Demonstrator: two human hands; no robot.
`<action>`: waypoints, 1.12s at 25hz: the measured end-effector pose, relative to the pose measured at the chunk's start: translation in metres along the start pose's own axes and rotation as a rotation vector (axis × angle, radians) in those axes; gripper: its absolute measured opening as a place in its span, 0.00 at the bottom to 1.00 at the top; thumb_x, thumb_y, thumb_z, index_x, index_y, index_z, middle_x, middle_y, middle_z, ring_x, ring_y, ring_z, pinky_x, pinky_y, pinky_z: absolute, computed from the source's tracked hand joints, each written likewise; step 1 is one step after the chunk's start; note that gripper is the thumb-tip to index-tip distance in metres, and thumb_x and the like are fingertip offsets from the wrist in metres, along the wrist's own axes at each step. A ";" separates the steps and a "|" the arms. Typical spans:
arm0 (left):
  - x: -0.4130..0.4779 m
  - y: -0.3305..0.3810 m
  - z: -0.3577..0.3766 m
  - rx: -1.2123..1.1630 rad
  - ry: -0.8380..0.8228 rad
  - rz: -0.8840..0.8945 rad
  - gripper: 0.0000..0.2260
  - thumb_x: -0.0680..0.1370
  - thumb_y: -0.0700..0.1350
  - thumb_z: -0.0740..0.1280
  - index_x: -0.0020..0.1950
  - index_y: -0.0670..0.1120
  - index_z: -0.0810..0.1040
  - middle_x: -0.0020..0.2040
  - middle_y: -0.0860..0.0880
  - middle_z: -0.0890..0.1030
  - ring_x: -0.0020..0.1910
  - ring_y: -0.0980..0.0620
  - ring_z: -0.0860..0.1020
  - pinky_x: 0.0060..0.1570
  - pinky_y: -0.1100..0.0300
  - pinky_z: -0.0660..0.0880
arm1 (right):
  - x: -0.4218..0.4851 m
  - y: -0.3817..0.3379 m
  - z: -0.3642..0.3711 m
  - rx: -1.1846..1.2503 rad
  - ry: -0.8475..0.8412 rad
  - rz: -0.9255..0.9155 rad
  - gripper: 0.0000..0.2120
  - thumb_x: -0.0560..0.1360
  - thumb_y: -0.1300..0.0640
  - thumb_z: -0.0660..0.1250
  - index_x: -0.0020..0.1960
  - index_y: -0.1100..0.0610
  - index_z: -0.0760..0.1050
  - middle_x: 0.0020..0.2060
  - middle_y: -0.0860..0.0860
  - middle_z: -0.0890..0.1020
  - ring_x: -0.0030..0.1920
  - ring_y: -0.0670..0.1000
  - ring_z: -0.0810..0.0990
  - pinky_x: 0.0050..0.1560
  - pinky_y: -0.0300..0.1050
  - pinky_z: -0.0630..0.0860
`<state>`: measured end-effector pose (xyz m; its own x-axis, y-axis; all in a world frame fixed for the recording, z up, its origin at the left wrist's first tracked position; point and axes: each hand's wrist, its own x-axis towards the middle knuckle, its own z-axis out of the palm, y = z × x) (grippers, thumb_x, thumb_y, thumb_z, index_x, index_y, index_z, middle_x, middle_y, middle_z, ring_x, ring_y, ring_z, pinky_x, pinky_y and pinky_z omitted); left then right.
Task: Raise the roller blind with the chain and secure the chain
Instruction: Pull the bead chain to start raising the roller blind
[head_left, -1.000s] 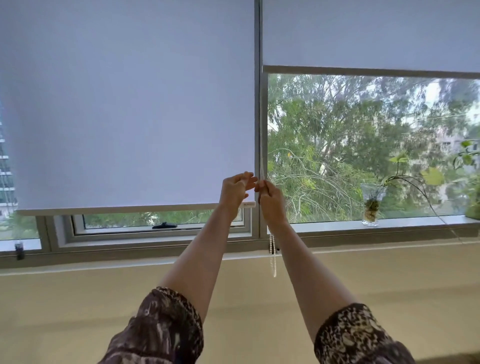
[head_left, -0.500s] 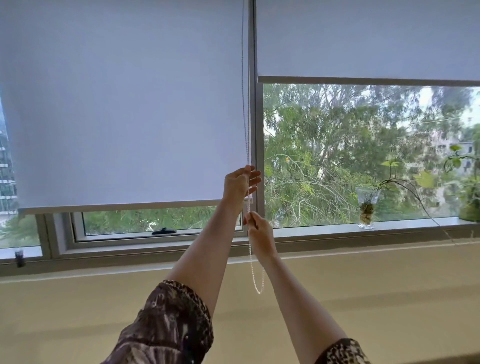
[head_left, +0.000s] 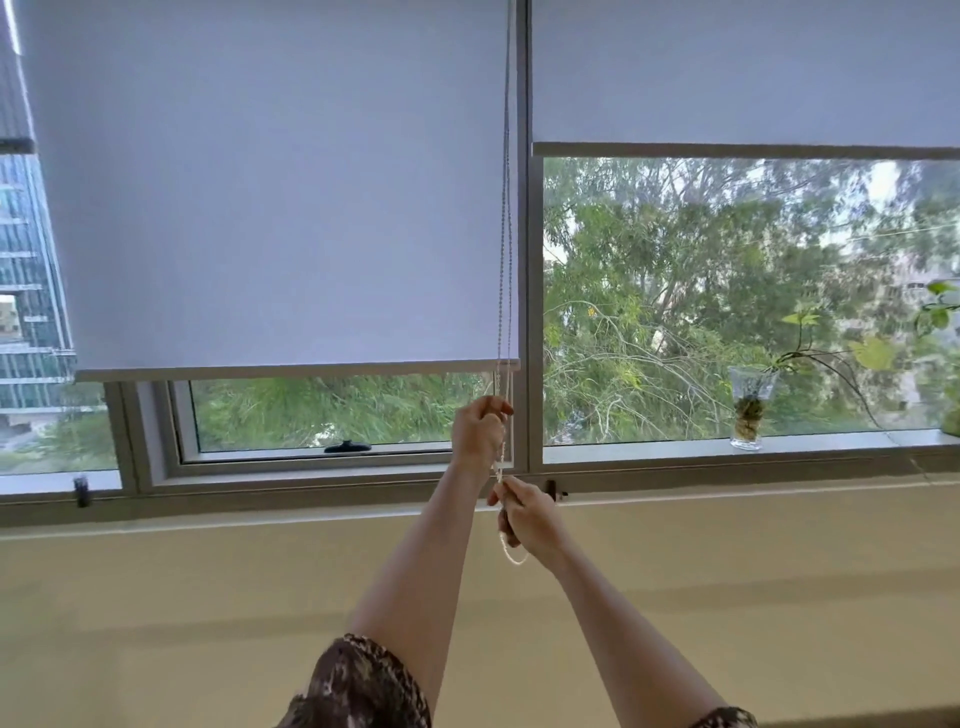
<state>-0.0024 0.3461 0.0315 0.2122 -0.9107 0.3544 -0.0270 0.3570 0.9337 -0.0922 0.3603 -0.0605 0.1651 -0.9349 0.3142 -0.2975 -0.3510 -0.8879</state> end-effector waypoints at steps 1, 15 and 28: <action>-0.003 -0.004 -0.002 0.003 -0.003 -0.002 0.17 0.78 0.31 0.56 0.35 0.45 0.77 0.26 0.51 0.71 0.21 0.57 0.64 0.20 0.65 0.59 | 0.001 -0.003 -0.002 0.022 -0.029 0.037 0.13 0.80 0.61 0.55 0.45 0.60 0.77 0.30 0.54 0.77 0.26 0.48 0.73 0.27 0.39 0.68; -0.046 -0.044 0.005 0.096 -0.104 -0.014 0.19 0.80 0.33 0.56 0.33 0.47 0.76 0.27 0.49 0.70 0.20 0.59 0.64 0.23 0.63 0.59 | 0.078 -0.161 -0.054 0.367 0.334 -0.244 0.13 0.82 0.60 0.54 0.56 0.61 0.75 0.32 0.49 0.73 0.27 0.45 0.67 0.25 0.40 0.63; 0.010 0.045 -0.010 -0.019 -0.109 -0.028 0.14 0.82 0.41 0.54 0.54 0.39 0.79 0.48 0.45 0.82 0.45 0.51 0.80 0.46 0.55 0.75 | 0.050 -0.104 -0.030 0.034 0.338 -0.318 0.11 0.81 0.62 0.56 0.46 0.60 0.76 0.38 0.52 0.81 0.40 0.53 0.79 0.44 0.50 0.76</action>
<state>0.0081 0.3546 0.0767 0.1053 -0.9373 0.3323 -0.0036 0.3338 0.9426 -0.0810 0.3488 0.0570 -0.0743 -0.7476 0.6600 -0.2502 -0.6267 -0.7381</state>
